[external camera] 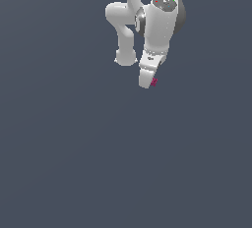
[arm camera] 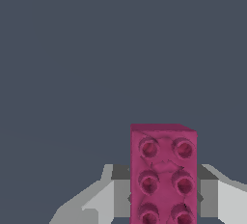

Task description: Pick up the object and move it to a goal position.

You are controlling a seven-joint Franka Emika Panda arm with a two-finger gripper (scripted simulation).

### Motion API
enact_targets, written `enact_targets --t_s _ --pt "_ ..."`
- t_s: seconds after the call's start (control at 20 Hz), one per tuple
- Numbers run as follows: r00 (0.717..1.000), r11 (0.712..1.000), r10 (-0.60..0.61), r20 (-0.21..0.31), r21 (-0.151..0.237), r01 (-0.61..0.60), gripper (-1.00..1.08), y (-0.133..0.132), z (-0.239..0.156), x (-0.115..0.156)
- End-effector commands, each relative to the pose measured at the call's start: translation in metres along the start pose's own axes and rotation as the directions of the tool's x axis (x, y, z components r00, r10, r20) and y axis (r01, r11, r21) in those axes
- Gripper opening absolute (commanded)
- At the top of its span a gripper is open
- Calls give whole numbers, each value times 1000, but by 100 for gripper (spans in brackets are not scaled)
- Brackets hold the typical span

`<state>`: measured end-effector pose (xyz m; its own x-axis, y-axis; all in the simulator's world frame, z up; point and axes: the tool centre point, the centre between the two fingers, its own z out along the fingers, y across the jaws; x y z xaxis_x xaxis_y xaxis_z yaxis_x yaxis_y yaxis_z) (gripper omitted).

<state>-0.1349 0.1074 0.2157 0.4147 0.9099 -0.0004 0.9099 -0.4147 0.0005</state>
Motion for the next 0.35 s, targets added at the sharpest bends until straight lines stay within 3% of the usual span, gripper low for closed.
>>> enact_targets --t_s 0.0,0.3 --pt "1000 1000 1 0 1 -1 -100 -3 -3 1" --pt "1000 1000 1 0 1 -1 -100 -2 -3 1"
